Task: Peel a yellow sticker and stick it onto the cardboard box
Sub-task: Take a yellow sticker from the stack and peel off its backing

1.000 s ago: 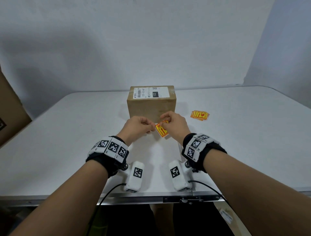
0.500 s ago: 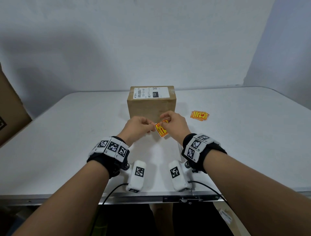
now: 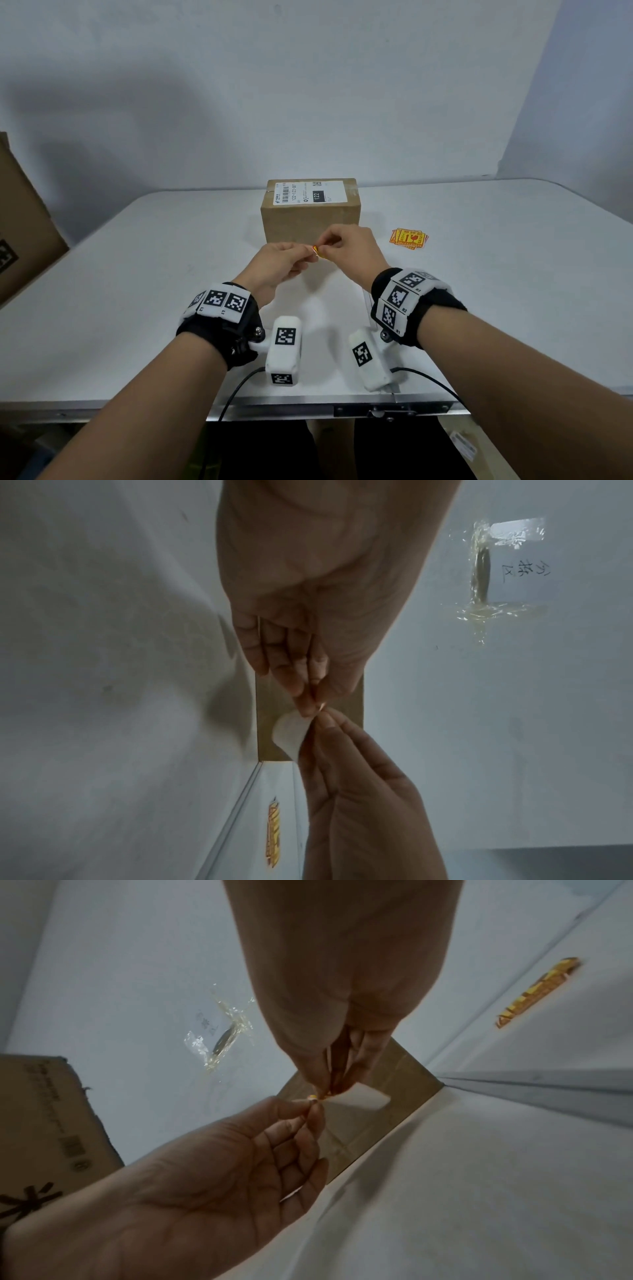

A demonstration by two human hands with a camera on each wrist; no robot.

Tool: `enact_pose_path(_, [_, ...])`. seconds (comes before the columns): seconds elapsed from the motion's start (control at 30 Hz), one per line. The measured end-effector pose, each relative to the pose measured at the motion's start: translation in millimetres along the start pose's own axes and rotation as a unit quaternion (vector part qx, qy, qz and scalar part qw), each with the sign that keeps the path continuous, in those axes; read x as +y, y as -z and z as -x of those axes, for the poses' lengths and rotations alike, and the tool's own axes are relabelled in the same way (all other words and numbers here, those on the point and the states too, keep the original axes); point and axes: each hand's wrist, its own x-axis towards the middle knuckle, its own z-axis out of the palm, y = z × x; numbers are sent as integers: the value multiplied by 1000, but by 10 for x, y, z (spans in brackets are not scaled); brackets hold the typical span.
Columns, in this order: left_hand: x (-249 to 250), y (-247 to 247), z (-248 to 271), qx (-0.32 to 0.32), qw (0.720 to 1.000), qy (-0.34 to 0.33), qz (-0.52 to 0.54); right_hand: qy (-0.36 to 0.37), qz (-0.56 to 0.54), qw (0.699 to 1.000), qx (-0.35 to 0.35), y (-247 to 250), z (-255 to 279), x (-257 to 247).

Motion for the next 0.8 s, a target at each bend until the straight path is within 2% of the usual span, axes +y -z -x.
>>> enact_pose_path(0.2, [-10, -53, -9, 22, 1000, -21, 2, -52, -35, 998, 14, -49, 5, 46])
enact_pose_path(0.57, [-23, -91, -33, 45, 998, -52, -7, -79, -88, 993, 10, 14, 65, -8])
enact_pose_path(0.8, [-14, -77, -15, 58, 995, -65, -49, -79, -76, 994, -2, 7, 52, -10])
